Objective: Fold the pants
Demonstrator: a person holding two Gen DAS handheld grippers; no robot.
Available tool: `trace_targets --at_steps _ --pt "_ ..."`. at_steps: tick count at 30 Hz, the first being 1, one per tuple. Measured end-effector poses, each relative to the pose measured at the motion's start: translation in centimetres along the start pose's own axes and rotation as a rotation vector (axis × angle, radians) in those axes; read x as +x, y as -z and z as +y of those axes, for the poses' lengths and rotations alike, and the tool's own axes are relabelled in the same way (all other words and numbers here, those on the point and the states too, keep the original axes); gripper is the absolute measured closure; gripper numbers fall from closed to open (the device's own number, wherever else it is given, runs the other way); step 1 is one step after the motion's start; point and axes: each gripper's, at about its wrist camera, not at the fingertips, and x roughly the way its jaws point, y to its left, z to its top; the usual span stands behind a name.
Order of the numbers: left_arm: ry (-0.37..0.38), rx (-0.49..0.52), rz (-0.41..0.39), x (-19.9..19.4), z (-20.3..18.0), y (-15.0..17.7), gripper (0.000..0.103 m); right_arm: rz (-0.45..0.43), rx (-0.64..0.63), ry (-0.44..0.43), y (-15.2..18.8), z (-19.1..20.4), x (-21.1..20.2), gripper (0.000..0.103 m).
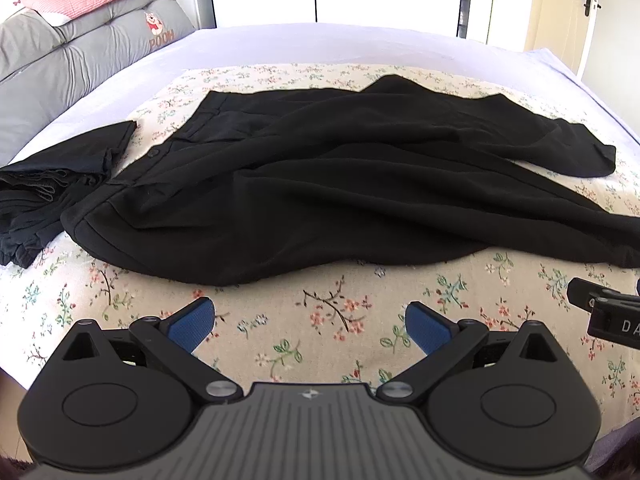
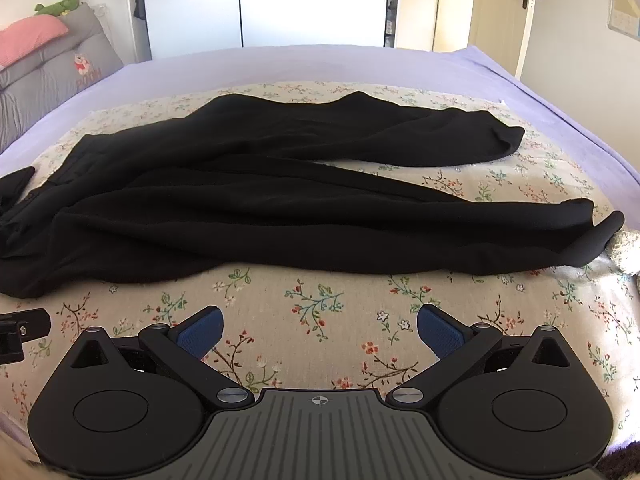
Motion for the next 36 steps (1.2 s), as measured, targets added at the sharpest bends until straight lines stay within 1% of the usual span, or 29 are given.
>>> trace_targets --at_steps 4,6,8,10,13,14,16,19,20,21,22,23,24,25,27,28,29,30,31,32,33,34,35,36 --pt "-0.005 0.000 -0.061 -0.1 1.4 -0.5 0.000 -0.011 -0.028 -0.014 -0.5 0.3 0.4 0.000" --pt "-0.018 0.010 -0.070 0.0 2.6 -0.9 0.000 0.008 -0.038 -0.051 -0.7 0.4 0.9 0.000" --pt "-0.020 0.015 -0.051 0.3 4.0 -1.5 0.000 0.040 -0.041 -0.099 -1.0 0.5 1.5 0.000" --pt "-0.010 0.031 -0.012 0.9 5.5 -2.2 0.000 0.053 -0.043 -0.140 -1.1 0.9 1.9 0.000" --pt "-0.062 0.024 0.019 1.8 8.4 -3.1 0.000 0.048 -0.073 -0.213 -1.4 1.9 2.2 0.000" --pt "-0.081 0.007 0.022 2.1 9.4 -3.4 0.000 0.047 -0.093 -0.243 -1.5 2.4 2.3 0.000" --pt "-0.101 -0.080 0.038 3.0 12.2 -3.9 0.000 0.045 -0.157 -0.290 -1.8 3.7 2.5 0.000" --pt "-0.050 -0.236 0.072 4.8 16.6 -3.7 0.000 0.029 -0.271 -0.343 -2.0 5.8 2.9 0.002" --pt "-0.047 -0.263 0.086 5.0 17.6 -3.6 0.000 0.026 -0.300 -0.364 -2.1 6.4 3.1 0.004" --pt "-0.028 -0.310 0.094 5.5 18.8 -3.4 0.000 0.020 -0.327 -0.392 -2.0 7.0 3.4 0.008" --pt "-0.024 -0.342 0.091 5.7 19.6 -3.3 0.000 0.018 -0.351 -0.416 -2.0 7.5 3.8 0.011" --pt "-0.026 -0.375 0.086 5.8 20.5 -3.0 0.000 0.017 -0.375 -0.432 -1.9 8.1 4.3 0.021" --pt "-0.028 -0.413 0.084 6.2 21.3 -2.6 0.000 0.012 -0.402 -0.440 -1.8 8.7 4.8 0.033" --pt "-0.018 -0.446 0.081 6.5 21.9 -2.2 0.002 0.007 -0.430 -0.444 -1.6 9.2 5.4 0.039" --pt "0.043 -0.525 0.083 8.3 23.1 -1.6 0.010 -0.004 -0.473 -0.448 -1.2 10.3 6.4 0.056" --pt "0.054 -0.549 0.086 8.6 23.4 -1.4 0.012 -0.009 -0.492 -0.450 -1.0 11.0 7.0 0.059" --pt "0.066 -0.572 0.077 8.8 23.7 -1.3 0.018 -0.017 -0.511 -0.450 -0.8 11.5 7.5 0.061" --pt "0.074 -0.584 0.062 8.9 24.0 -1.2 0.024 -0.036 -0.526 -0.451 -0.4 12.0 7.5 0.062" --pt "0.068 -0.584 0.052 8.9 24.0 -1.2 0.028 -0.060 -0.544 -0.445 -0.2 12.5 7.8 0.062" --pt "0.067 -0.588 0.049 9.0 23.9 -1.2 0.034 -0.083 -0.558 -0.440 -0.2 12.9 7.9 0.062" --pt "0.069 -0.599 0.042 9.2 24.0 -1.4 0.039 -0.102 -0.570 -0.437 -0.2 13.3 8.0 0.066" --pt "0.070 -0.608 0.038 9.3 24.0 -1.6 0.042 -0.118 -0.583 -0.431 -0.4 13.5 8.1 0.069" --pt "0.065 -0.610 0.036 9.2 23.9 -1.7 0.049 -0.133 -0.599 -0.417 -0.5 13.6 8.2 0.078" --pt "0.057 -0.607 0.023 8.9 23.9 -1.9 0.052 -0.146 -0.620 -0.399 -0.5 14.0 8.4 0.089"
